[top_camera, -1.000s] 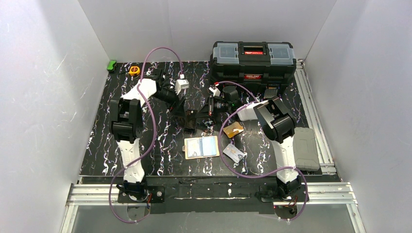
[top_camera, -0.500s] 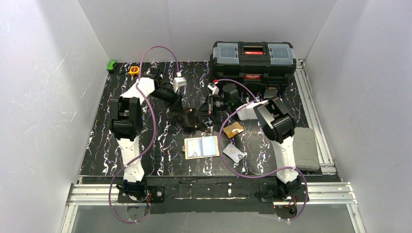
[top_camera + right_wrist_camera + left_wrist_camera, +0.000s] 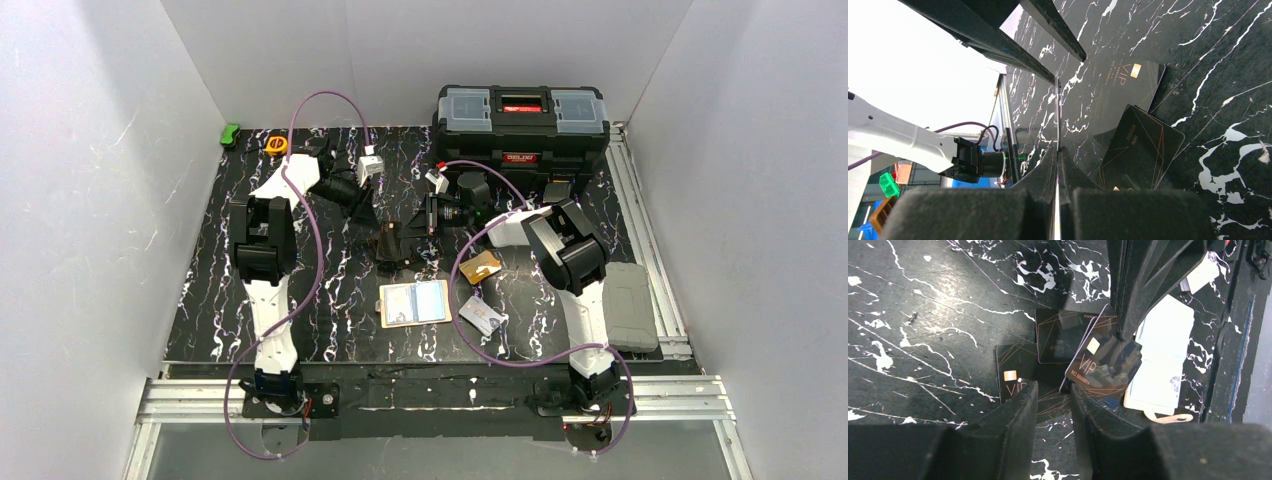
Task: Put the credit cards into the card holder
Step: Pick up the credit card from the center of the board.
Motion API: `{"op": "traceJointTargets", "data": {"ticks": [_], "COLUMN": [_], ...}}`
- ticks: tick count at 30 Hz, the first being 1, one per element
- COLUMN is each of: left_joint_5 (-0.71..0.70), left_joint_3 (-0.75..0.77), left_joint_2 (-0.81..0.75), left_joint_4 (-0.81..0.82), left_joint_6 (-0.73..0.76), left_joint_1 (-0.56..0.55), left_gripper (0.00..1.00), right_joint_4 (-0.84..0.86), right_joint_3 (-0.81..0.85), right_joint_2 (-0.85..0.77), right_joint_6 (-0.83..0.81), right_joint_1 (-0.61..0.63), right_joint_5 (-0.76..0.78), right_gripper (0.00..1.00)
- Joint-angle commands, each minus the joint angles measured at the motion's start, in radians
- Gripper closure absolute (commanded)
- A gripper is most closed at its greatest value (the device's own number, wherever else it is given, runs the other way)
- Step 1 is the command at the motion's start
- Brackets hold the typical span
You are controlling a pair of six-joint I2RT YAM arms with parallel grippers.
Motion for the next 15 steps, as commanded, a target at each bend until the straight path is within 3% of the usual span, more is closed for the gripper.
{"op": "traceJointTargets", "data": {"ticks": [1, 8, 11, 15], "left_joint_5": [0.059, 0.059, 0.057, 0.04], "left_joint_3": [0.05, 0.08, 0.078, 0.065], "left_joint_2": [0.019, 0.037, 0.035, 0.028], "left_joint_4": [-0.125, -0.183, -0.179, -0.158], "left_joint_6": [0.064, 0.098, 0.097, 0.09], "left_joint_1": [0.002, 0.004, 0.007, 0.01], "left_gripper": [0.73, 0.91, 0.99, 1.0], "right_joint_4": [0.06, 0.048, 0.031, 0.025], "right_joint_3": [0.047, 0.049, 0.05, 0.054], "right_joint_2": [0.003, 0.021, 0.033, 0.053], "right_joint_6": [-0.003, -0.003, -0.007, -0.005], "right_joint_1": [0.007, 0.007, 0.007, 0.007], "right_joint_5": [-0.025, -0.014, -0.004, -0.001], "right_gripper": [0.99, 0.99, 0.89, 0.89]}}
